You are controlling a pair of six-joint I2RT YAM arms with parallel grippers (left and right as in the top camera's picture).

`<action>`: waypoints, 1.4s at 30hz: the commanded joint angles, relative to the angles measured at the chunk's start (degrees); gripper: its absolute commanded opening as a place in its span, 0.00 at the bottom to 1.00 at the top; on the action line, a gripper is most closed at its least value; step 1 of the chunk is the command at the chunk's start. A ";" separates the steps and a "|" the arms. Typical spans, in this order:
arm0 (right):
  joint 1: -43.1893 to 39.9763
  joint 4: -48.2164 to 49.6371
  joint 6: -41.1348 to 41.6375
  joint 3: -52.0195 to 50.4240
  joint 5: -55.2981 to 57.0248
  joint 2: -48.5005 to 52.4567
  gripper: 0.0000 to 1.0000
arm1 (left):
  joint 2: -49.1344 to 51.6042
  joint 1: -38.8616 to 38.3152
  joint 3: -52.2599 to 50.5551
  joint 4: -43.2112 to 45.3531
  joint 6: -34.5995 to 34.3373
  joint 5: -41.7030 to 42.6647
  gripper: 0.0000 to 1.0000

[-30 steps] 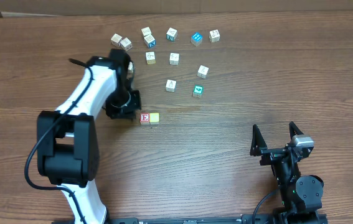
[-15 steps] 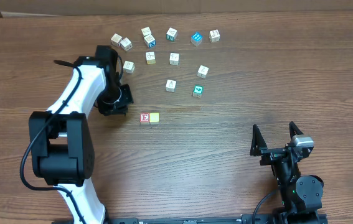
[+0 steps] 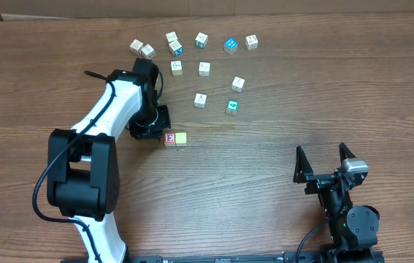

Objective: Form a horizontal line
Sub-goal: 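Lift the left gripper and move it back-left away from the row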

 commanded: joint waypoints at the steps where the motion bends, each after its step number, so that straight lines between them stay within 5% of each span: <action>1: 0.26 0.17 -0.24 -0.61 0.59 -0.57 1.00 | -0.66 -0.46 -0.44 0.28 -1.40 -1.01 0.04; 17: 0.26 0.17 -0.22 -0.61 0.57 -0.57 1.00 | -0.66 -0.46 -0.44 0.15 -1.40 -1.25 0.04; 24: 0.26 0.17 -0.24 -0.61 0.57 -0.57 1.00 | -0.66 0.98 -0.44 2.36 -4.11 -10.82 0.05; 32: 0.26 0.17 -0.24 -0.61 0.59 -0.57 1.00 | -0.68 6.93 -0.44 8.96 -4.37 -11.82 0.10; 37: 0.26 0.17 -0.24 -0.61 0.59 -0.57 1.00 | -0.68 11.65 -0.44 12.85 -4.39 -13.84 0.28; 40: 0.26 0.17 -0.22 -0.61 0.59 -0.57 1.00 | -0.68 14.58 -0.44 13.90 -4.39 -14.47 0.63; 42: 0.26 0.17 -0.24 -0.61 0.57 -0.57 1.00 | -0.66 15.76 -0.44 13.99 -4.39 -14.43 0.98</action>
